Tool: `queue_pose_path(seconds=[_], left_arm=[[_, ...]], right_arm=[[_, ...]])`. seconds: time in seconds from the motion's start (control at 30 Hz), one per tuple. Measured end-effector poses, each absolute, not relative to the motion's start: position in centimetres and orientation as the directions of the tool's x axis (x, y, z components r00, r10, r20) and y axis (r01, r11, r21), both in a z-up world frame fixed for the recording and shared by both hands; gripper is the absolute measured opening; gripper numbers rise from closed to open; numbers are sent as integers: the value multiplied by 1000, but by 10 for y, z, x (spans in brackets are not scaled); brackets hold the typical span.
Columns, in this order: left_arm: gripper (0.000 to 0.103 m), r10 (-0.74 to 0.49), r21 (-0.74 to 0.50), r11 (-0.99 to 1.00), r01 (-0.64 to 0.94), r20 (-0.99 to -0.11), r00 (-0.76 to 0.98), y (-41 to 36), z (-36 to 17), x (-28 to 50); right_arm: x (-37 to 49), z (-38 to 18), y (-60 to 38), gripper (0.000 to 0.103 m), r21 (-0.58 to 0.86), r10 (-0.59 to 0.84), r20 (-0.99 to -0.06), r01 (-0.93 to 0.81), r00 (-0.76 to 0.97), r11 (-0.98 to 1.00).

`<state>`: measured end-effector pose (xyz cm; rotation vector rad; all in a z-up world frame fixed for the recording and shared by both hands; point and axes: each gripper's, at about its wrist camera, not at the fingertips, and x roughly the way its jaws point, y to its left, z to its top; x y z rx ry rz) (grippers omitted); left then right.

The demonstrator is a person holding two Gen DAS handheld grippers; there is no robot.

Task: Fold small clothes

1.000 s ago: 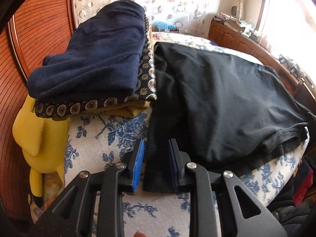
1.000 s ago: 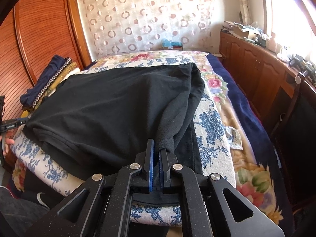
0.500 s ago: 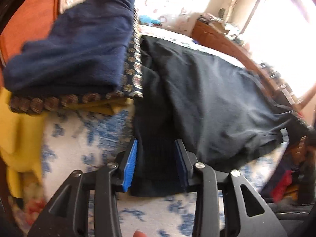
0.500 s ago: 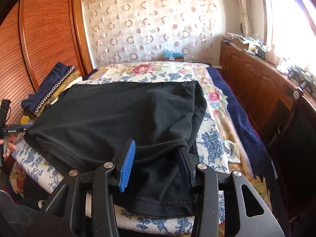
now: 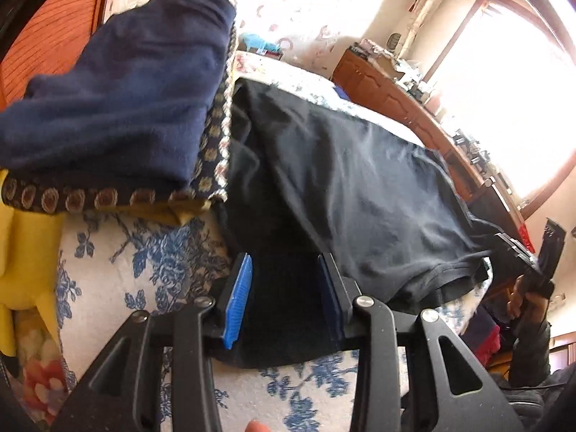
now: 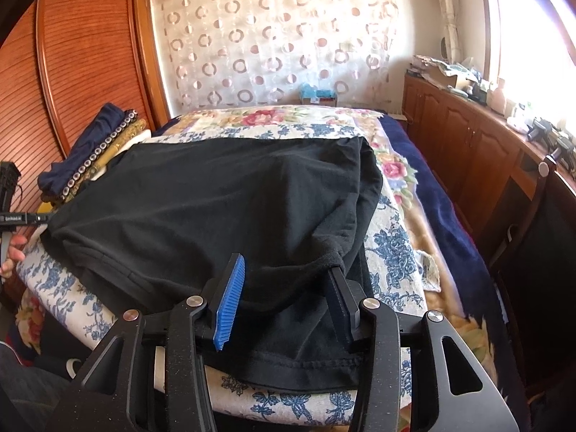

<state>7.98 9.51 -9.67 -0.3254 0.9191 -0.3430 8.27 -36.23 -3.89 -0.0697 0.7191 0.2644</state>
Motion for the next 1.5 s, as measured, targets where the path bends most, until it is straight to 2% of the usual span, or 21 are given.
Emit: queue_pose_path(seconds=[0.1,0.37,0.57,0.67,0.87,1.17,1.33,1.37,1.4,1.43,1.5], left_arm=[[36,-418,-397,903,165,-718,558,91,-93,81],[36,-291,-288,953,96,-777,558,84,-107,92],[37,-161,-148,987,70,-809,565,77,-121,95],[38,-179,-168,983,71,-805,565,79,-122,97],[38,-413,-429,898,98,-745,524,93,-125,104],[38,-442,-419,893,166,-744,500,63,-119,108],[38,-364,-324,931,169,-784,503,44,-117,114],[36,-360,-317,933,173,-785,504,42,-117,114],[16,-361,-312,933,181,-783,507,40,-117,115],[10,-348,-289,938,193,-786,512,34,-117,115],[7,-332,-259,943,209,-780,531,28,-113,114]], right_arm=[[81,-42,-355,45,12,214,-663,-275,717,961],[80,-48,-345,46,9,228,-674,-301,703,954],[80,-51,-344,46,9,232,-678,-307,698,952],[80,-51,-344,46,9,231,-678,-307,698,952],[80,-53,-342,46,15,233,-679,-304,696,952],[79,-58,-342,46,15,233,-684,-305,692,952],[80,-58,-343,46,13,229,-683,-302,694,953],[81,-58,-343,46,10,226,-683,-301,695,953],[82,-59,-344,46,8,225,-683,-301,695,954],[83,-59,-345,46,6,222,-684,-300,695,954],[86,-61,-347,46,5,219,-687,-297,693,955]])
